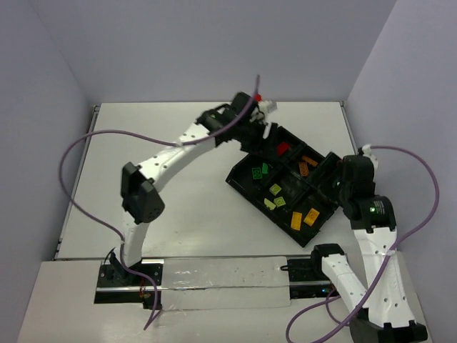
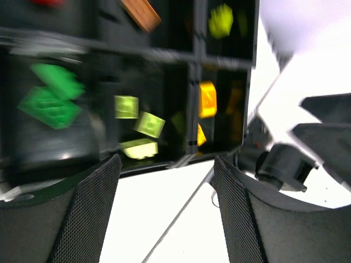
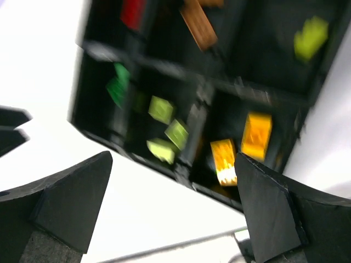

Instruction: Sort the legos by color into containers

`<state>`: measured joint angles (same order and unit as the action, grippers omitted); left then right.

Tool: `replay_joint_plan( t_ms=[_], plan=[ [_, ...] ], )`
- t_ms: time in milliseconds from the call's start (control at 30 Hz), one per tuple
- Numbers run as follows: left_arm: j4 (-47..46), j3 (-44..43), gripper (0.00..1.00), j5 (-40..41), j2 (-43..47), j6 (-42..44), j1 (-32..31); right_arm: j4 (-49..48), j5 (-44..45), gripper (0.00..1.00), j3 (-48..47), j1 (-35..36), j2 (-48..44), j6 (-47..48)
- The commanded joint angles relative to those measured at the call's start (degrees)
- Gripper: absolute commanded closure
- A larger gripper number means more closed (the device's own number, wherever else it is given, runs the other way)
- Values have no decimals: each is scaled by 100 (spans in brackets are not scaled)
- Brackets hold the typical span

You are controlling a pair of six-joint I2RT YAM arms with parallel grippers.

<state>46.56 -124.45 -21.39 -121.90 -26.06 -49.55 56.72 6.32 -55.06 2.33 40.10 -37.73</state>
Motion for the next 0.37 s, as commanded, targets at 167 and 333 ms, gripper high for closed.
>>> replay_joint_plan(
  t_ms=[167, 333],
  plan=[
    [102, 991, 23, 1215, 2076, 56, 1469, -28, 885, 0, -1960, -22, 1437, 632],
    [313, 1216, 23, 1446, 2481, 198, 2024, -295, 795, 0, -1830, -13, 1519, 655]
  ],
)
